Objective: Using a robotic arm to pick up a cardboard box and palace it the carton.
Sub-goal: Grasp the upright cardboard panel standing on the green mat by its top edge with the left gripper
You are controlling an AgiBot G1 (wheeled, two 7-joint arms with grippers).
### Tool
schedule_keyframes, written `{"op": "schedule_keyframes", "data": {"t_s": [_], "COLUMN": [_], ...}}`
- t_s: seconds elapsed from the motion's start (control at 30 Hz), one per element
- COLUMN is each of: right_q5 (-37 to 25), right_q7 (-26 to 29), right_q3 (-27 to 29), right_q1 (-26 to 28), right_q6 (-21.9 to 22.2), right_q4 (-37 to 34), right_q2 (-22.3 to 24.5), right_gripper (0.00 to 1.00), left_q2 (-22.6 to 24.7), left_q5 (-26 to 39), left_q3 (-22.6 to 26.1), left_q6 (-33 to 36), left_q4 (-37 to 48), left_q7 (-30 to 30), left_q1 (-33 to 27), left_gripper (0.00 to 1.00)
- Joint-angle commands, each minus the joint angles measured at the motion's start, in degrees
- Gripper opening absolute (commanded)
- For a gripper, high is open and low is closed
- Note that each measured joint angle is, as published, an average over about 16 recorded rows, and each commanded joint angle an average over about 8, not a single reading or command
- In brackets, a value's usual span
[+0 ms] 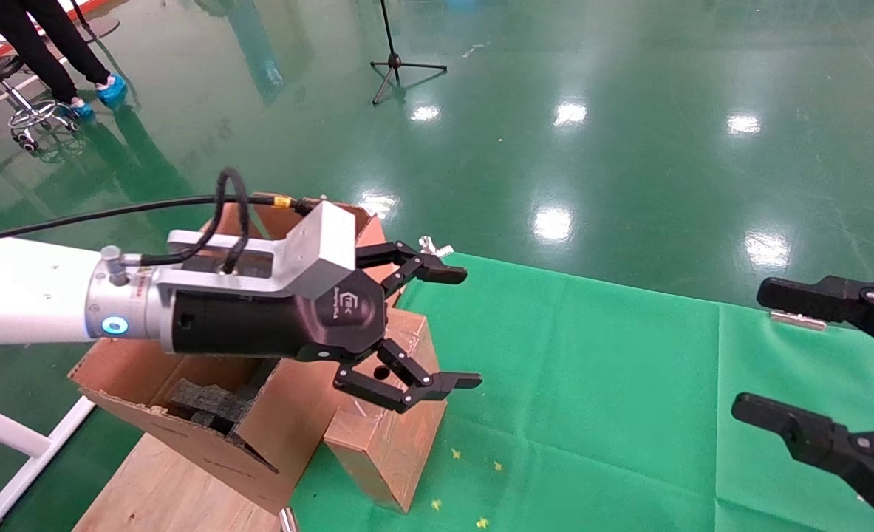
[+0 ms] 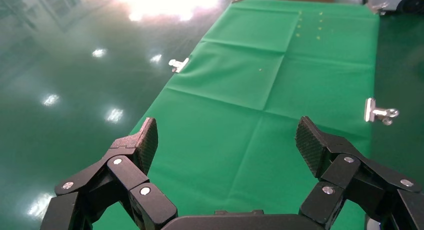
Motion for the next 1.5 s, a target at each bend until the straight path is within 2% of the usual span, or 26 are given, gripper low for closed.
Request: {"op": "schedule_keyframes", "data": {"t_s": [0.03,0.27,0.57,0.77,1.2,1.5], "right_q5": [0.0,0.0,0.0,0.0,0.0,0.0], "right_q7": [0.0,0.0,0.0,0.0,0.0,0.0], "right_q3": [0.0,0.0,0.0,0.0,0.0,0.0], "right_q1": [0.0,0.0,0.0,0.0,0.0,0.0], "right_q6": [0.0,0.0,0.0,0.0,0.0,0.0], "right_q4": [0.0,0.0,0.0,0.0,0.0,0.0], "right_q2": [0.0,0.0,0.0,0.0,0.0,0.0], "right_gripper": [0.0,0.0,0.0,0.0,0.0,0.0], "left_q2": [-0.2,0.8,4.0,7.0,9.7,12.0], "left_q5": [0.3,11.9,21.2,27.0,29.7,28.0], "left_q3": [0.0,3.6,9.5,16.0,34.5,42.8], "left_q6": [-0.2,-2.8,6.3,12.8,14.0,13.0], "left_q4": [0.0,-1.3,-1.3,-1.3,-1.2,-1.3], "left_q7": [0.3,-9.8,-29.0,-42.1,-64.8,-72.6], "left_q1": [0.1,-6.3,-18.2,-25.9,-35.5,-39.2], "left_gripper": [1.0,1.0,1.0,1.0,1.0,1.0]}}
